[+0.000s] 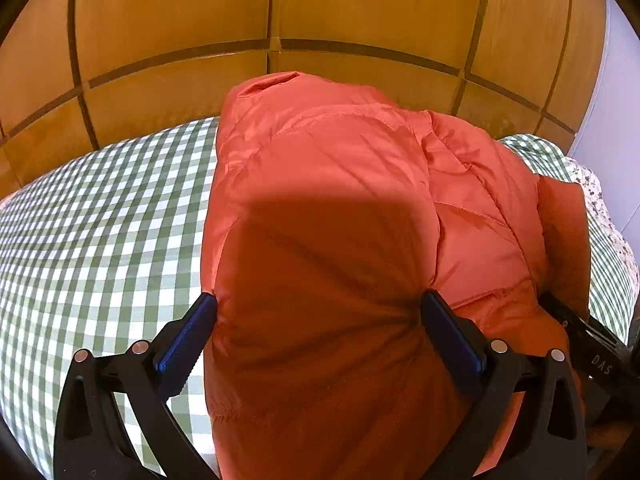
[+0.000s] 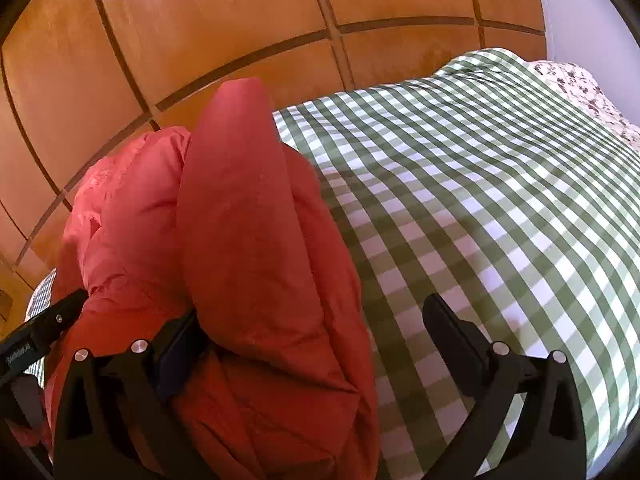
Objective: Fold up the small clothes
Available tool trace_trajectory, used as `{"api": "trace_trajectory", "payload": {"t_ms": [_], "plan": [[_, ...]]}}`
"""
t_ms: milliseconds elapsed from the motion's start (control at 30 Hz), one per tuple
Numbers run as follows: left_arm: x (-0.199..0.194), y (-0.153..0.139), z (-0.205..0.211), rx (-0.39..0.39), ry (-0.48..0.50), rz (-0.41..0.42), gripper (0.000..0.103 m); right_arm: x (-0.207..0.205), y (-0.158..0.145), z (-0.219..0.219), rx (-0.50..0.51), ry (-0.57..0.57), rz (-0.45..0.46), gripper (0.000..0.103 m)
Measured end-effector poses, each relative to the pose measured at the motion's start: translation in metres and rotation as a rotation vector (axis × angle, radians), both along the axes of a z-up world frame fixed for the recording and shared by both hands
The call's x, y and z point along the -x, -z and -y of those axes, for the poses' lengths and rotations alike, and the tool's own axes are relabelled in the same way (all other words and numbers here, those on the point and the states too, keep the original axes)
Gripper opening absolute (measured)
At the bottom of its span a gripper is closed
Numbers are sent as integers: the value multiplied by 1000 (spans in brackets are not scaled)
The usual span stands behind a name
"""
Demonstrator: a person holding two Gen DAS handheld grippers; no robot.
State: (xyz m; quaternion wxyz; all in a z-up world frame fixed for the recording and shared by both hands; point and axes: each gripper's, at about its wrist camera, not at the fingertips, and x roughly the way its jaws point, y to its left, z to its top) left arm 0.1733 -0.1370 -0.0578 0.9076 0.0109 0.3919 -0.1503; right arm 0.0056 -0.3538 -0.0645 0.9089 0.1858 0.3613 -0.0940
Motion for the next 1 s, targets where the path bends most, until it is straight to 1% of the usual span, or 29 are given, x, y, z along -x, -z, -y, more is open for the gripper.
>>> {"api": "trace_trajectory", "payload": {"t_ms": [100, 133, 200, 267, 333, 400, 467, 533, 633, 700, 767, 867, 1000], "plan": [[13, -2, -11, 39, -7, -2, 100, 16, -21, -7, 69, 27, 1, 101], [20, -3, -18, 63, -11, -1, 100, 19, -26, -7, 77, 28, 12, 101], [31, -2, -27, 76, -16, 16, 100, 28, -37, -13, 96, 5, 40, 101], [38, 1, -30, 74, -6, 24, 100, 31, -36, -17, 115, -15, 21, 101], [39, 3, -30, 77, 3, 16, 100, 30, -27, -17, 109, -21, 10, 101], [39, 6, -31, 91, 8, -7, 100, 25, -11, -13, 77, -14, -19, 101], [36, 7, -32, 107, 13, -39, 100, 25, -3, -8, 34, -5, -17, 101], [38, 6, -32, 109, 14, -60, 100, 25, -3, -8, 29, 4, -23, 101], [41, 4, -31, 101, 11, -65, 100, 27, -6, -7, 32, 2, -29, 101], [44, 3, -31, 99, 9, -76, 100, 27, -5, -3, -13, -2, -35, 101], [47, 2, -32, 101, 10, -92, 100, 27, -2, 6, -87, -20, -49, 101], [50, 1, -33, 104, 14, -113, 100, 26, -1, 14, -159, -41, -71, 101], [53, -2, -32, 97, 17, -123, 100, 24, -4, 18, -167, -67, -92, 101]]}}
